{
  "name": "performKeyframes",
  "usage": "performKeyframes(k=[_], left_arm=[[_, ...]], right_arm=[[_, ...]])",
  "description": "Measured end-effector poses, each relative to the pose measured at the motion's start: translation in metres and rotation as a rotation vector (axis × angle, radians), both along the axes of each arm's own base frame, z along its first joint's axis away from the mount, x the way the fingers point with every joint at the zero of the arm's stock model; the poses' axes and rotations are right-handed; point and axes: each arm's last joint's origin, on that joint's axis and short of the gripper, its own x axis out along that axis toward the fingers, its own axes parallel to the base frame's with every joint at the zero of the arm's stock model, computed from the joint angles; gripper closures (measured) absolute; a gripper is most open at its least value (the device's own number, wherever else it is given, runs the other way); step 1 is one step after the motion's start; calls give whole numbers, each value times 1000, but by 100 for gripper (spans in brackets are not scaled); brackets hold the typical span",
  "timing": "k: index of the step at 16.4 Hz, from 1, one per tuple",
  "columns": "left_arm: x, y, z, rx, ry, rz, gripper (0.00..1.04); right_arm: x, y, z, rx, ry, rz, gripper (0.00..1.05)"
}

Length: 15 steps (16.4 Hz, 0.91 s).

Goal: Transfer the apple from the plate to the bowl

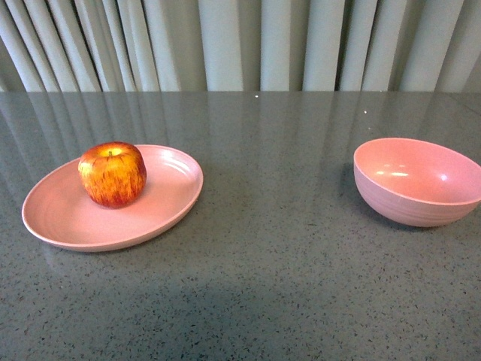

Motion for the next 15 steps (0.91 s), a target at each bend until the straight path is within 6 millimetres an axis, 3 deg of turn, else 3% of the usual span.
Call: performKeyframes(k=[15], left_arm=[[0,0,0,0,0,0,7]], right_arm=[[0,0,0,0,0,0,7]])
